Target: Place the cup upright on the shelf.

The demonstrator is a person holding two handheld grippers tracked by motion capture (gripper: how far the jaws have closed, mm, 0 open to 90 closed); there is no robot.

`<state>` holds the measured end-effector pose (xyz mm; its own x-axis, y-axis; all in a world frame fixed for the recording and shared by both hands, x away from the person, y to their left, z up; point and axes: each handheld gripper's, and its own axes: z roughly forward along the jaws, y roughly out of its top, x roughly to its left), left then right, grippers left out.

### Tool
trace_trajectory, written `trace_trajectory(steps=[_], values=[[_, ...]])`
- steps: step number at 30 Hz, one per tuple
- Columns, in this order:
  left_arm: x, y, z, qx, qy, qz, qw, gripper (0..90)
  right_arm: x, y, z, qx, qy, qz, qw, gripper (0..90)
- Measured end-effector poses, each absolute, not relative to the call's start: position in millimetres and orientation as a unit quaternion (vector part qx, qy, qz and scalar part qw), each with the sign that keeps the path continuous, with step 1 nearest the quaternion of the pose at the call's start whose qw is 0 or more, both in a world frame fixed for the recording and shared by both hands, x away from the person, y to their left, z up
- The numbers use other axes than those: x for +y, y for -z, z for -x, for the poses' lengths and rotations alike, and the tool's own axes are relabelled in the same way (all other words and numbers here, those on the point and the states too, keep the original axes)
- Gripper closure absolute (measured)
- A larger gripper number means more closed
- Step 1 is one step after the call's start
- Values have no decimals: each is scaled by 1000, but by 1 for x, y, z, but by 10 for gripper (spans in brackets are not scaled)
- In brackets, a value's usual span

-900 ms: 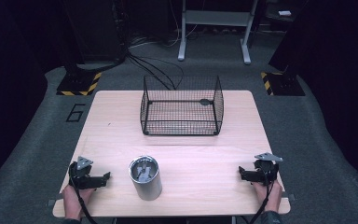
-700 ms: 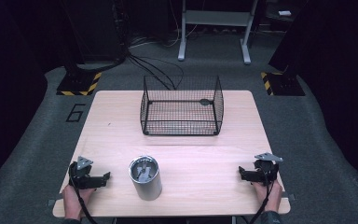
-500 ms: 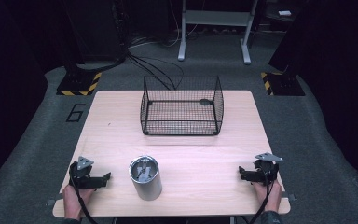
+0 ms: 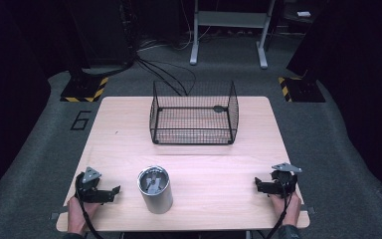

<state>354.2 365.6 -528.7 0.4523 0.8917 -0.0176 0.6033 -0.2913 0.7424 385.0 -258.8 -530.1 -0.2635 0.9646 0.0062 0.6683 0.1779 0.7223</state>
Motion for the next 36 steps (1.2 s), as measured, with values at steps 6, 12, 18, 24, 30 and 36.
trace_trajectory(steps=[6,12,18,24,30,36], values=[[363,520,-346,460,-203,-777,379,1,-259,530,-385,731,-313,-559,236,0],[360,511,-337,441,-194,-775,408,0,-259,530,-385,732,-311,-558,238,0],[351,500,-326,410,-186,-781,433,0,-259,530,-385,731,-312,-558,238,0],[341,491,-318,381,-178,-782,460,0,-259,530,-385,731,-312,-558,238,0],[328,482,-312,352,-161,-786,481,0,-259,530,-385,731,-312,-559,238,0],[313,474,-307,324,-143,-790,501,0,-259,530,-385,731,-312,-559,238,0]])
